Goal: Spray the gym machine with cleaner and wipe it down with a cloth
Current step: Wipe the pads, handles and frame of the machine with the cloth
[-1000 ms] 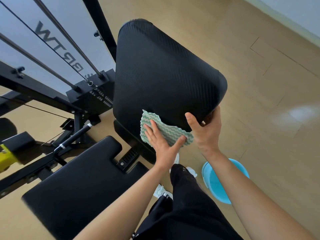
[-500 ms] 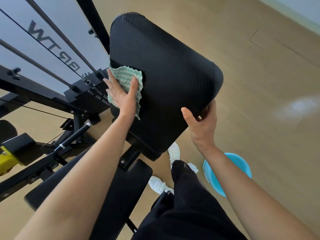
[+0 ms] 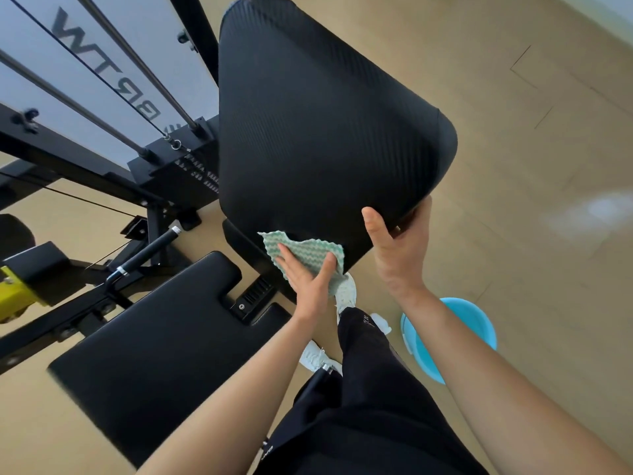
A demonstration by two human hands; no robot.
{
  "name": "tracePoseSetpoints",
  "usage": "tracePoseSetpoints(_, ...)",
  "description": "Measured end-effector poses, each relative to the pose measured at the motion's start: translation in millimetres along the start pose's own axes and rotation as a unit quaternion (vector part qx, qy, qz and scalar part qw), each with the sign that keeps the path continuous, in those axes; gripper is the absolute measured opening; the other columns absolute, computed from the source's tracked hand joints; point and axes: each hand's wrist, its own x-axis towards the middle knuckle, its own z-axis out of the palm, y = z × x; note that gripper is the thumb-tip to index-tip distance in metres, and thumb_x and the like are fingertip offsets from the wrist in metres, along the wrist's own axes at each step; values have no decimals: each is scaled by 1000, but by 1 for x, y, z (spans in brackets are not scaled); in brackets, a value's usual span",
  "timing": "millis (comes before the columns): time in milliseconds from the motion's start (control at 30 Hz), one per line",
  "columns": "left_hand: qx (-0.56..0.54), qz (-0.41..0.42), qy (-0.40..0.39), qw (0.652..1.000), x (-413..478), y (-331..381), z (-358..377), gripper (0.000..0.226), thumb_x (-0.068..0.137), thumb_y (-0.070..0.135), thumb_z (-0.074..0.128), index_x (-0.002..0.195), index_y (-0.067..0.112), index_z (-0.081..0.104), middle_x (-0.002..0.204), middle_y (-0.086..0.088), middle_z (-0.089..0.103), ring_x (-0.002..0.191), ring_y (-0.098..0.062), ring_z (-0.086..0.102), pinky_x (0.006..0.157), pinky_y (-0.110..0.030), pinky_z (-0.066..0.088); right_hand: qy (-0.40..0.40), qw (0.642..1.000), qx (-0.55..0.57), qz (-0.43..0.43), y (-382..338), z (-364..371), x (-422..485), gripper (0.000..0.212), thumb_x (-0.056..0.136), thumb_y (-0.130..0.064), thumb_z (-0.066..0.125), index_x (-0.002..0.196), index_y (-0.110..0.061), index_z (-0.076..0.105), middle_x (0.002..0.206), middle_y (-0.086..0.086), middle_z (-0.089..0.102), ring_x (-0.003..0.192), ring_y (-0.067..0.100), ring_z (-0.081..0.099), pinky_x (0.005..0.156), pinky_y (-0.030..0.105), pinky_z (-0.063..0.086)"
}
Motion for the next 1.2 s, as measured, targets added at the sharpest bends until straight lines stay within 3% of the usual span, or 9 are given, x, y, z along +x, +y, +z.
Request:
tracePoseSetpoints(167,-30,31,39,998,36,43,-32,141,57,92,68,162,41,-11,171,5,-20,159,-22,-12,127,-61,3,-6,1000,-6,-6,2,0,-1,53,89,-3,76,129,-11,42,116,-14,59,102,-12,62,82,9,51)
tracePoseSetpoints(267,-6,89,72,993,56,82,-46,129,66,86,63,164,38,-7,171,3,-21,158,-20,-14,127,-55,-3,-6,1000,-12,-3,5,4,-6,53,92,-7,74,132,-14,40,121,-17,57,107,-13,60,87,8,49)
tracePoseSetpoints(500,68,174,44,981,38,75,-28,120,74,78,62,162,43,-11,168,8,-29,156,-21,-24,121,-52,-8,-30,998,-36,37,23,8,-24,69,90,-19,78,145,-15,36,132,-13,58,116,0,64,92,21,56)
tracePoseSetpoints(633,81,124,6,989,12,28,-16,128,69,79,64,161,40,-17,166,9,-33,154,-13,-26,118,-40,-7,-51,995,-50,71,37,10,-35,63,90,-18,78,141,-15,41,121,-18,60,105,-8,65,85,18,58)
tracePoseSetpoints(767,48,41,-24,998,9,-8,-18,131,68,84,62,158,41,-22,165,7,-36,147,-4,-28,123,-43,-6,-56,993,-66,78,44,16,-41,62,93,-22,76,142,-22,38,123,-19,57,107,-15,61,82,11,54)
tracePoseSetpoints(900,-31,-32,2,999,32,5,-34,116,84,72,57,159,34,-24,167,-2,-32,155,-21,-26,127,-53,-7,-57,992,-63,91,48,20,-44,69,94,-26,74,150,-23,33,131,-22,54,115,-11,59,90,16,55)
tracePoseSetpoints(1000,-37,-41,35,998,53,29,-49,106,94,72,49,160,30,-23,168,-6,-31,155,-25,-28,126,-57,-10,-57,992,-67,93,49,20,-44,70,94,-26,74,150,-18,33,129,-22,54,111,-15,59,87,12,53)
tracePoseSetpoints(1100,-7,25,38,999,63,58,-54,111,83,77,46,160,34,-20,166,-3,-34,153,-27,-31,123,-56,-16,-64,991,-71,91,51,17,-42,70,93,-21,75,149,-15,34,126,-23,54,108,-19,59,86,10,52)
tracePoseSetpoints(1200,46,133,40,989,54,65,-41,107,88,67,54,161,34,-17,166,1,-34,153,-25,-31,118,-47,-18,-59,991,-76,94,52,15,-41,70,92,-19,76,148,-16,34,127,-24,54,111,-17,59,89,13,53)
